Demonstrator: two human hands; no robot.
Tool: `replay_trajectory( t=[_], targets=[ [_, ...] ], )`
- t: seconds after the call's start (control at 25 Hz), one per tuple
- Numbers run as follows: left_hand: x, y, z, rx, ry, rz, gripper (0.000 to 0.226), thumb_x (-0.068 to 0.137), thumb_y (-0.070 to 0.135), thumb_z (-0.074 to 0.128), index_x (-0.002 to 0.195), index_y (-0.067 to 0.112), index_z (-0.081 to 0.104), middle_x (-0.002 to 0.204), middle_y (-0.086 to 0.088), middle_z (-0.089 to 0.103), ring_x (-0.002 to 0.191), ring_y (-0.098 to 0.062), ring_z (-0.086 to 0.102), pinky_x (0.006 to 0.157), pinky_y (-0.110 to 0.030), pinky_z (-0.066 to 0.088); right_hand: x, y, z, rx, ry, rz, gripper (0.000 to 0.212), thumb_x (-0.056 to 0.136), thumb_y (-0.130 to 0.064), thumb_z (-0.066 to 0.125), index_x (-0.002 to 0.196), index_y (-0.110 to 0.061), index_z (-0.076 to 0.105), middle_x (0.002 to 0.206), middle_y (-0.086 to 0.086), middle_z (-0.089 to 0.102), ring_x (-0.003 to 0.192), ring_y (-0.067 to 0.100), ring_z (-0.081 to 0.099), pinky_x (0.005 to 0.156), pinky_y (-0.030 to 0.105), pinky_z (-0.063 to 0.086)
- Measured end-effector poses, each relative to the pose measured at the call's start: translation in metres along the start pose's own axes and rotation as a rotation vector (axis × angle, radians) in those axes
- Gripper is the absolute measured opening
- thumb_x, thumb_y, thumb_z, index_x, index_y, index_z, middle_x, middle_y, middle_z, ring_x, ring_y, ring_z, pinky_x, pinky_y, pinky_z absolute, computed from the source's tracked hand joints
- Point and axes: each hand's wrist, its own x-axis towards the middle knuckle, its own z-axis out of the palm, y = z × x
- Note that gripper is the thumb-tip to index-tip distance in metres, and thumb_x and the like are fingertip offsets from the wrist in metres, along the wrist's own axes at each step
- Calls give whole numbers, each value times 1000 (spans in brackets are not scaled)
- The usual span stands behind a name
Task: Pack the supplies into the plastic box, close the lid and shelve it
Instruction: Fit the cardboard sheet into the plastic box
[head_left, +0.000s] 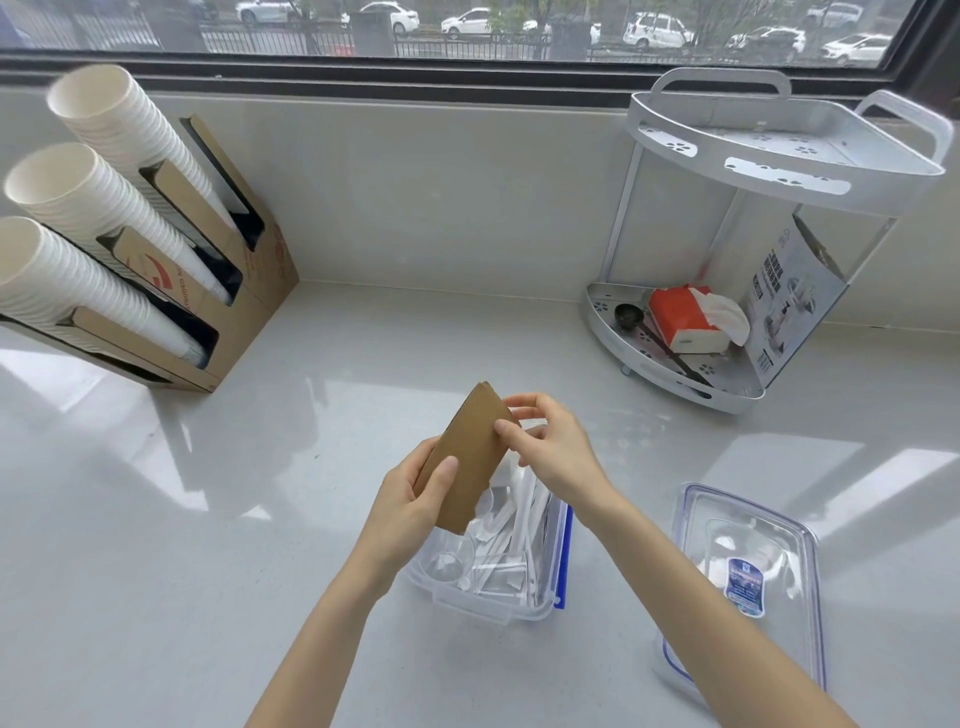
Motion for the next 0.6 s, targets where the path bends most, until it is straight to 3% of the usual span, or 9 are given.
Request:
replay_trajectory(
  t=[0.16,0.32,0.48,0.6],
  targets=[
    [2,-3,-11,67,37,-10,19,93,17,43,94,31,55,95,-6,67,81,-24,65,70,-35,56,3,-4,9,-24,-51,-25,18,85,-21,59,103,-21,55,104,2,58,83,19,58,81,39,53],
    [6,-9,-22,150,182,9,17,93,18,42,95,31,54,91,5,64,84,-20,62,72,-31,50,-3,0,18,-123,-69,-43,27,90,-22,53,116,-13,52,112,5,57,83,15,56,64,16,46],
    [5,-14,-29,175,261,-14,17,93,16,41,96,28,53,85,13,61,80,-11,58,69,-25,45,-16,14,26,-460,-269,-94,27,89,-25,52,111,-10,57,114,8,60,86,14,53,77,23,42],
    [2,-18,-29,186,272,-42,15,93,17,40,100,23,52,86,12,61,80,-10,58,68,-24,45,-24,23,37,-667,-370,-86,34,86,-31,54,115,-12,54,118,6,55,103,21,53,85,31,43]
  ],
)
